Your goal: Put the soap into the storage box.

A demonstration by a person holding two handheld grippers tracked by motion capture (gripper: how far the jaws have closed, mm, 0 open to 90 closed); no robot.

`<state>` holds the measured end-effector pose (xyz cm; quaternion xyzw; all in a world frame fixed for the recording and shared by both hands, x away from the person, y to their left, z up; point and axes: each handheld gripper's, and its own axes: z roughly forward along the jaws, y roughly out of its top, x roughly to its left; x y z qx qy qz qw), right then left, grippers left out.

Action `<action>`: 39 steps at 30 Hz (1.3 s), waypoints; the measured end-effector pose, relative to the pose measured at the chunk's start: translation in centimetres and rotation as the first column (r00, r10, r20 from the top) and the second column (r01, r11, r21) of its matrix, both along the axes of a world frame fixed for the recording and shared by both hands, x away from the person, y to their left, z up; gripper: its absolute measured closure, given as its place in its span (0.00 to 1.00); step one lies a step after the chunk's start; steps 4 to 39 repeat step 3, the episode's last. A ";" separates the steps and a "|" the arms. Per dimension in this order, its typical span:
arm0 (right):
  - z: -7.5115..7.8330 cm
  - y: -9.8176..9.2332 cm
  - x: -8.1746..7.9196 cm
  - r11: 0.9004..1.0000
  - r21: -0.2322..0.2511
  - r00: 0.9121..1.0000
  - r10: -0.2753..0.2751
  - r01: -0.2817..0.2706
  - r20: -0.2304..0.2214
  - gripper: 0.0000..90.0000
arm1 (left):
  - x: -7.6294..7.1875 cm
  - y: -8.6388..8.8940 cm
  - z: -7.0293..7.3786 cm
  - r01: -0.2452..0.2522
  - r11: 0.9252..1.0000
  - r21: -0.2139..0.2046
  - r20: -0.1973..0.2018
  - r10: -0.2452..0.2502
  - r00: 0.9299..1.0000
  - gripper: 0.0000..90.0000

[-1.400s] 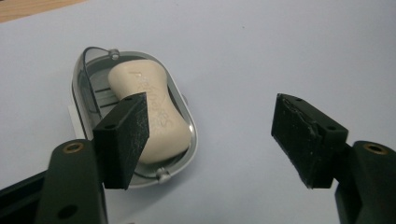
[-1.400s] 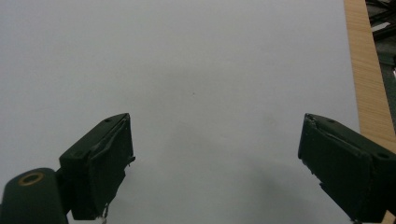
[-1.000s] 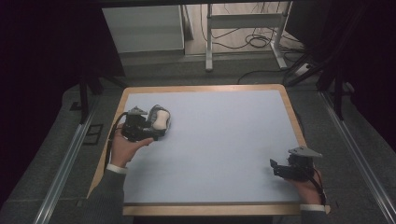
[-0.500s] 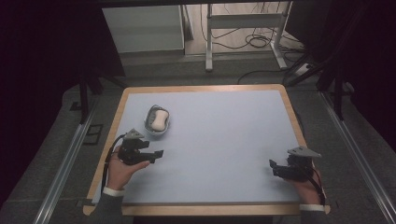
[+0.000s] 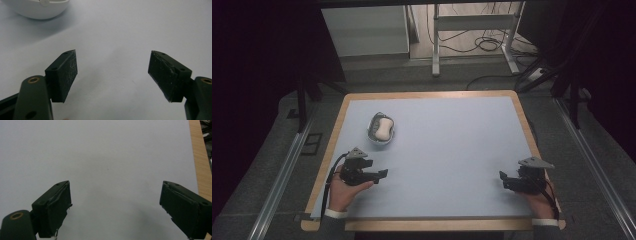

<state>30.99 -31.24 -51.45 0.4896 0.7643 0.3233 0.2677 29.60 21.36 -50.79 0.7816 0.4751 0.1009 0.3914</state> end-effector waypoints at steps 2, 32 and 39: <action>0.0 0.1 0.0 1.000 -0.001 1.000 0.000 0.000 0.001 0.11 | 0.1 -0.1 0.0 0.004 1.000 -0.007 0.000 -0.004 1.000 0.26; 0.0 0.1 0.0 1.000 0.000 1.000 0.001 -0.001 0.004 0.11 | 0.1 -0.1 -0.1 0.008 1.000 -0.001 -0.006 -0.008 1.000 0.26; 0.0 0.1 0.0 1.000 0.000 1.000 0.001 -0.001 0.004 0.11 | 0.1 -0.1 -0.1 0.008 1.000 -0.001 -0.006 -0.008 1.000 0.26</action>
